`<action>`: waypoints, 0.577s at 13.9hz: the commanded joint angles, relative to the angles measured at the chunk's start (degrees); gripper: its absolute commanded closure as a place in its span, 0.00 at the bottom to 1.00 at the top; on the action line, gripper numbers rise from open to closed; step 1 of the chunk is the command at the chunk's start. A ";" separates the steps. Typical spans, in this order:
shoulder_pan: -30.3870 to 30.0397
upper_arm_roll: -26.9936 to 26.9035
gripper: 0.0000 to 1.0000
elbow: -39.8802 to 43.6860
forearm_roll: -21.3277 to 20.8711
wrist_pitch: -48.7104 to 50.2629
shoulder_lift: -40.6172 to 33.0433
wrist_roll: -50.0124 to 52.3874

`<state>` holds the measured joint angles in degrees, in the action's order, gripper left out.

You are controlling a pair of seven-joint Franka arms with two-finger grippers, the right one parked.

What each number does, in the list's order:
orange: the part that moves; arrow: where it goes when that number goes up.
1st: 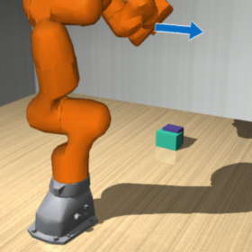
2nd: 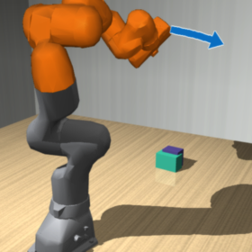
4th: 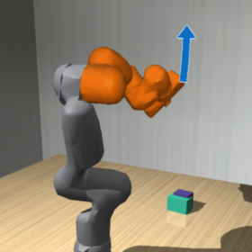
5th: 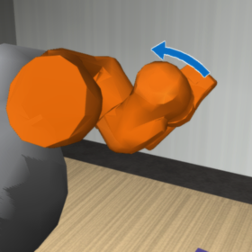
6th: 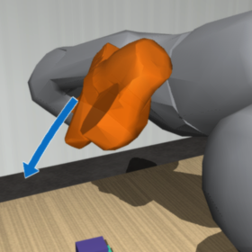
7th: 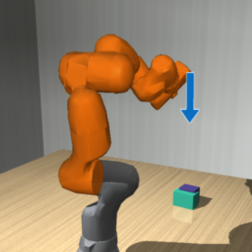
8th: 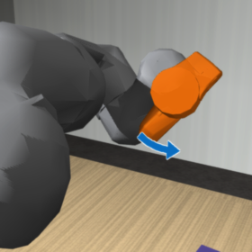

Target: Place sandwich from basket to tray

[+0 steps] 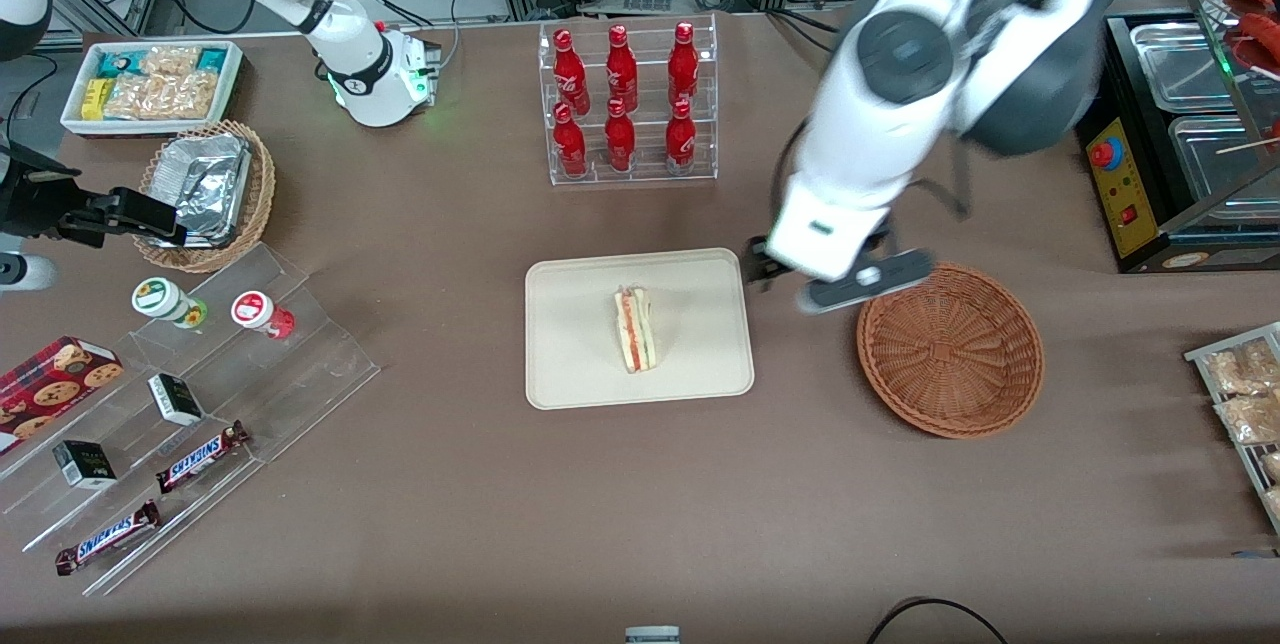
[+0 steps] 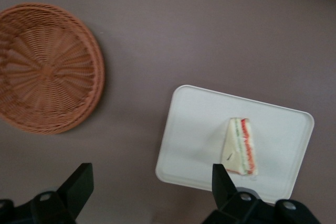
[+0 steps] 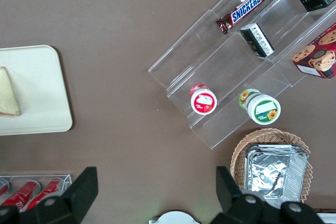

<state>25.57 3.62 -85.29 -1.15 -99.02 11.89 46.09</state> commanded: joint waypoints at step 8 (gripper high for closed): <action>-17.83 0.33 0.01 -7.53 0.80 12.00 -13.29 -26.92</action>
<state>9.37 3.31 -91.33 -1.03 -88.54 0.81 22.04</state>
